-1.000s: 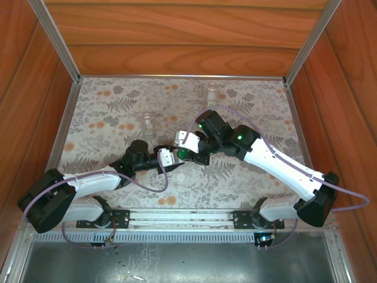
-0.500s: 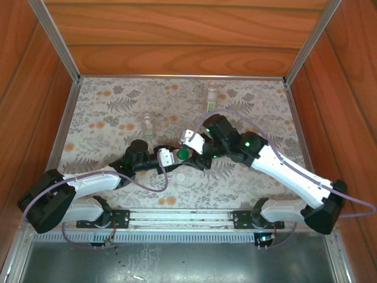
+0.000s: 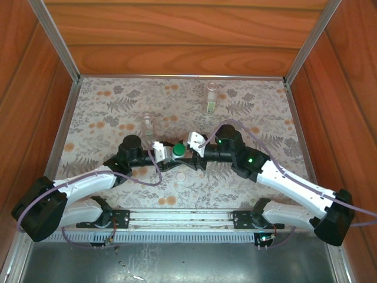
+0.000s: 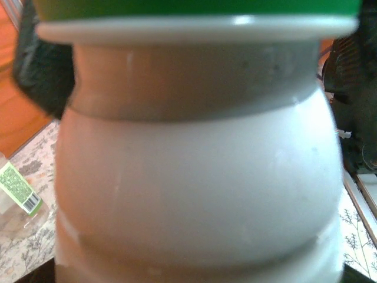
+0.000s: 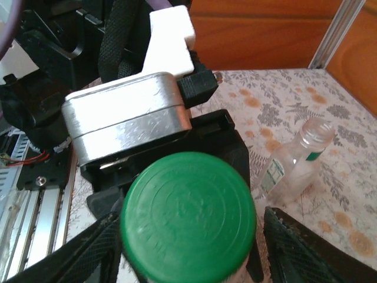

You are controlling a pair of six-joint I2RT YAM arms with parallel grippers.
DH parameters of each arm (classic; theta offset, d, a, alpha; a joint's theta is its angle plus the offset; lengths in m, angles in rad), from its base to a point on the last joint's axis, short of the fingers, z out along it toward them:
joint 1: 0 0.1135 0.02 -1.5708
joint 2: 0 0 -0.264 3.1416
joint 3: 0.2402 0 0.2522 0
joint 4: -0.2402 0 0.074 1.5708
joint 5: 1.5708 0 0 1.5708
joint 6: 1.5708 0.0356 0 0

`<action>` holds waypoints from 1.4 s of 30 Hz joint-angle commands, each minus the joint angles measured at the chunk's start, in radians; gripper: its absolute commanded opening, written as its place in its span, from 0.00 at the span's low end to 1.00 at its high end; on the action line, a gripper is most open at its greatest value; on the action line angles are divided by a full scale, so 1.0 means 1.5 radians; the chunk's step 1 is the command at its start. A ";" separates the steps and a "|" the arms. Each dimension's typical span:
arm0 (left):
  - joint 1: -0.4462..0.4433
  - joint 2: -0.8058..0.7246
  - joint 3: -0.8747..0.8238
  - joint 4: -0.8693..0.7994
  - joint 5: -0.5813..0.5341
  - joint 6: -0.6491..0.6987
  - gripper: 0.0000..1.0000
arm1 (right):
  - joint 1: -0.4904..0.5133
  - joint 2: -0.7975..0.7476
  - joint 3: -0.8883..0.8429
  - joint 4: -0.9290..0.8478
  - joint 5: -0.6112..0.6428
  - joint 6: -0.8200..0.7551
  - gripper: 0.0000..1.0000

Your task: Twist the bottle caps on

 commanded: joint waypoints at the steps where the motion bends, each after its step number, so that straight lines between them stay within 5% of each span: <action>1: 0.000 0.005 0.016 0.007 0.028 -0.009 0.56 | -0.004 0.011 -0.002 0.081 -0.033 0.035 0.60; 12: 0.000 0.005 0.009 0.007 0.005 0.001 0.58 | -0.006 0.020 0.003 0.038 -0.048 0.022 0.36; 15: 0.000 0.001 0.007 0.007 -0.011 -0.001 0.65 | -0.007 0.018 0.006 0.021 -0.044 0.002 0.34; 17: 0.000 -0.003 0.007 0.007 -0.032 -0.007 0.77 | -0.008 0.015 0.006 0.015 -0.025 0.000 0.33; 22: -0.005 -0.030 -0.008 0.008 -0.154 -0.045 1.00 | -0.023 0.014 -0.010 0.043 0.095 0.032 0.29; 33: -0.024 -0.100 -0.091 0.030 -0.529 -0.125 1.00 | -0.118 0.199 0.110 0.095 0.325 0.214 0.19; 42: -0.024 -0.115 -0.110 0.029 -0.578 -0.155 1.00 | -0.192 0.449 0.352 0.041 0.316 0.253 0.22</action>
